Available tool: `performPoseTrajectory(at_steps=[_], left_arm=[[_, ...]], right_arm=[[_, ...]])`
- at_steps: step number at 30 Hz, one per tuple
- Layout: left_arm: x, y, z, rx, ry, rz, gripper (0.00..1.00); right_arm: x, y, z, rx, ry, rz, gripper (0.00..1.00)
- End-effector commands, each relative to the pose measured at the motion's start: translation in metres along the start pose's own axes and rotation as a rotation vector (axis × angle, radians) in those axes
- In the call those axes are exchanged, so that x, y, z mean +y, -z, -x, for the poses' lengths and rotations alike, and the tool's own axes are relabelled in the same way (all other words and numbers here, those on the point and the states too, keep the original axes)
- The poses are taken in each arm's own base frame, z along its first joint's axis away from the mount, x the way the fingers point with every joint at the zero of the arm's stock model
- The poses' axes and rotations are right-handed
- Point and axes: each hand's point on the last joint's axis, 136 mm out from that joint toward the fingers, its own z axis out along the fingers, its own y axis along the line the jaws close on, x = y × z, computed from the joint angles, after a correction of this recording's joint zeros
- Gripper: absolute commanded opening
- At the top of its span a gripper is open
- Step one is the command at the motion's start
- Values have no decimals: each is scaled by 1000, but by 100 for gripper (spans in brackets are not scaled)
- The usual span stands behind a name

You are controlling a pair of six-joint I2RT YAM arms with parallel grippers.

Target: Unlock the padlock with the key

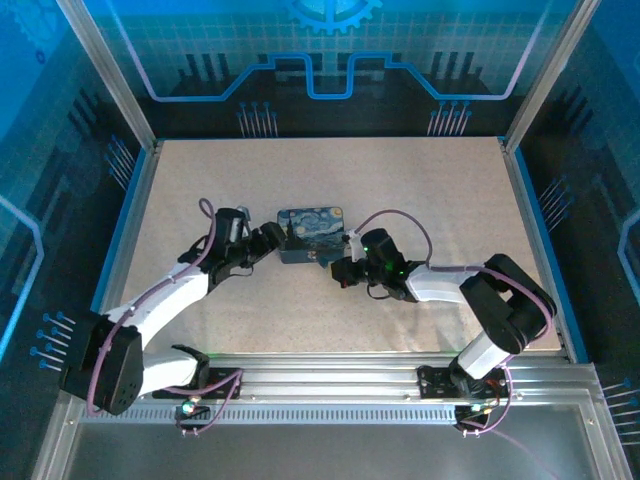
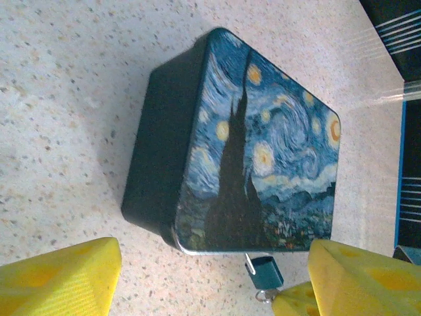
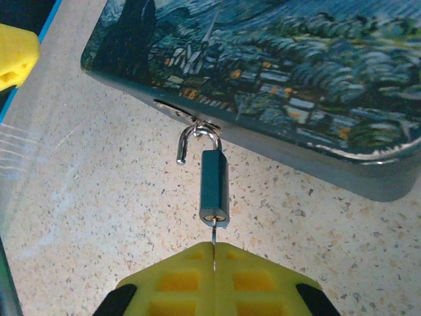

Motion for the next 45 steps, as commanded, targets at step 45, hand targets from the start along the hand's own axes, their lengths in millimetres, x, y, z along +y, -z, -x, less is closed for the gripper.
performPoseTrajectory(at_steps=[45], left_arm=[[32, -94, -6, 257, -48, -38, 54]], right_arm=[[-14, -19, -10, 47, -264, 17, 6]])
